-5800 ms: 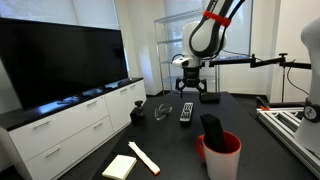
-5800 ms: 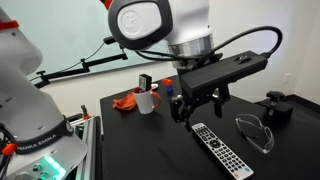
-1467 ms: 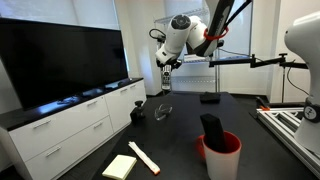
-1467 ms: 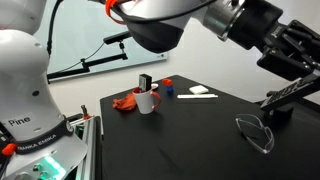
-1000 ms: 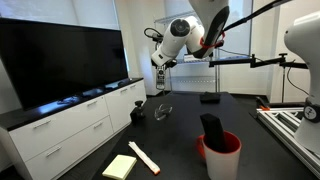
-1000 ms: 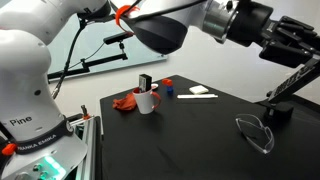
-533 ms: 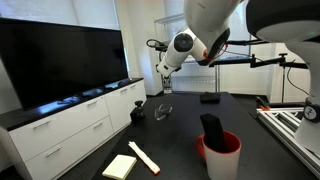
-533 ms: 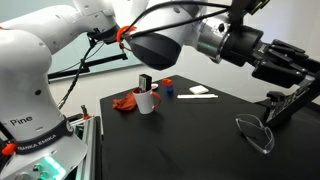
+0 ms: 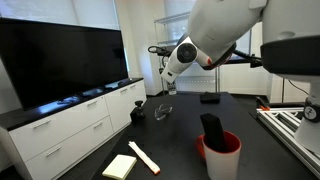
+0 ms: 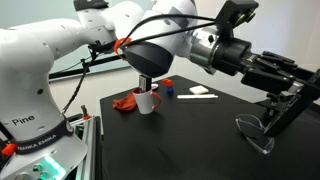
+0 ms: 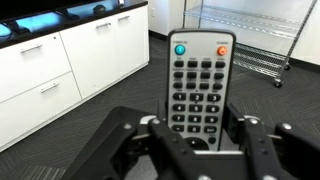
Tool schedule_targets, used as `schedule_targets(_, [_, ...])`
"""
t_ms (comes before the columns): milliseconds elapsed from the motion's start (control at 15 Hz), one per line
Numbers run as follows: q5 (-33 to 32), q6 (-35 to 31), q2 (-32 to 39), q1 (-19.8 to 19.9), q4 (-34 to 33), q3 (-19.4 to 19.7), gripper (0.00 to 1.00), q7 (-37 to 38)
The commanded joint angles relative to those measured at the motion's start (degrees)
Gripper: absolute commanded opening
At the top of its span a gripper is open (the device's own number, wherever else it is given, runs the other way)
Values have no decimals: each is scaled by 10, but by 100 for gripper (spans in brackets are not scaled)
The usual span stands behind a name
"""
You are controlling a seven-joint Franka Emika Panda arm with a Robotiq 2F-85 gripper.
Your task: Move the remote control backwards.
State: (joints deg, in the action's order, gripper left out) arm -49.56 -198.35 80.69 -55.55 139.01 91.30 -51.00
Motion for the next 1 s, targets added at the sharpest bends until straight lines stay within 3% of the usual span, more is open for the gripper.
schedule_targets(0, [33,-8,74,-22,17,11,32,14])
schedule_targets(133, [43,-9,93,-27,21,7,32,15])
schedule_targets(200, [57,31,46,-40,20,2,32,-27])
schedule_targets(933, [93,87,63,-89,17,8,32,9])
